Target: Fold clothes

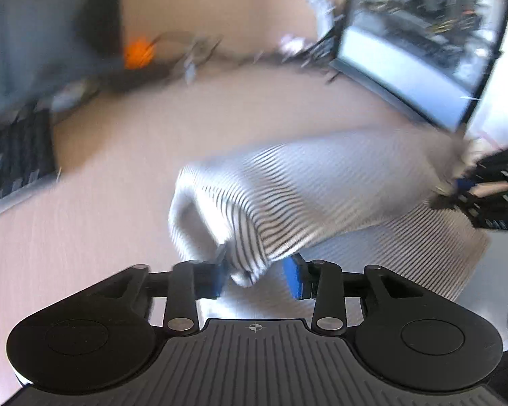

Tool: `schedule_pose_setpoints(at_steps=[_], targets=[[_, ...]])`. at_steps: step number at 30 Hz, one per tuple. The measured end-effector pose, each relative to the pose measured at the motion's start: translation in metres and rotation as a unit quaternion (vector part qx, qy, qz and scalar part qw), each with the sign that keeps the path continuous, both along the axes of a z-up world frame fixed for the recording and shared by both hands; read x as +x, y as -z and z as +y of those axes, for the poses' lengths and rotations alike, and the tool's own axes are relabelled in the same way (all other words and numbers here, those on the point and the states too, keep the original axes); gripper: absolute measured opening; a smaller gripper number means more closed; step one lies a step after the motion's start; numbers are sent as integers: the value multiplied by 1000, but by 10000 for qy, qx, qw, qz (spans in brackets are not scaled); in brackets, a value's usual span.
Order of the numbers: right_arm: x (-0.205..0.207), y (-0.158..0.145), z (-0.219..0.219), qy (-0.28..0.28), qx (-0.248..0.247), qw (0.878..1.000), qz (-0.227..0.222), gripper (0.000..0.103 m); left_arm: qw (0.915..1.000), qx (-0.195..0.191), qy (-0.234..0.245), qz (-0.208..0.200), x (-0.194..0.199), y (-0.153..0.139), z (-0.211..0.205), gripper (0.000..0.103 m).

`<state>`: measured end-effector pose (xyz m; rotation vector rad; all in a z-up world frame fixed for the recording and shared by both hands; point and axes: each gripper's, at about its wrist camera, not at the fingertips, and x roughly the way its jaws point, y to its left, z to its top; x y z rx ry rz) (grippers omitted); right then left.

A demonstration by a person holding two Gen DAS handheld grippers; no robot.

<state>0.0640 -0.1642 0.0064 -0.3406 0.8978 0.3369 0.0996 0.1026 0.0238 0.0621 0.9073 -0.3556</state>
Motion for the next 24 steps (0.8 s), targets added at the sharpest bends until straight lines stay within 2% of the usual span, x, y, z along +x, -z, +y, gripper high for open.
schedule_pose_setpoints(at_steps=[2, 4, 7, 9, 10, 12, 15, 17, 20, 22, 24], targets=[[-9, 9, -6, -257, -123, 9996, -28, 23, 9998, 100, -132, 97, -8, 5, 1, 47], [-13, 9, -17, -364, -25, 9993, -23, 26, 9989, 189, -378, 179, -13, 8, 3, 53], [-14, 3, -36, -427, 207, 9988, 122, 31, 9974, 36, -655, 309, -22, 5, 9, 58], [-21, -2, -47, -519, 235, 9983, 106, 61, 9968, -87, -732, 304, -26, -2, 14, 65], [-25, -5, -55, -476, 317, 9983, 104, 64, 9965, -208, -758, 284, -28, -7, 17, 71], [-30, -12, -73, -320, 563, 9978, 128, 64, 9948, -540, -832, 213, -28, -17, 26, 76], [-28, -28, -95, 144, 1255, 9920, 57, 64, 9903, -918, -1038, 107, -21, -28, 38, 83], [-19, -37, -103, 511, 1839, 9816, 73, 64, 9883, -914, -1218, 101, -8, -29, 40, 84], [6, -31, -99, 891, 2423, 9659, 200, 67, 9861, -976, -1317, 263, 15, -16, 36, 85], [20, -20, -91, 1063, 2409, 9645, 211, 68, 9865, -874, -1316, 433, 27, -2, 28, 83], [33, -5, -80, 1141, 2317, 9653, 385, 67, 9892, -614, -1236, 494, 34, 8, 17, 75]])
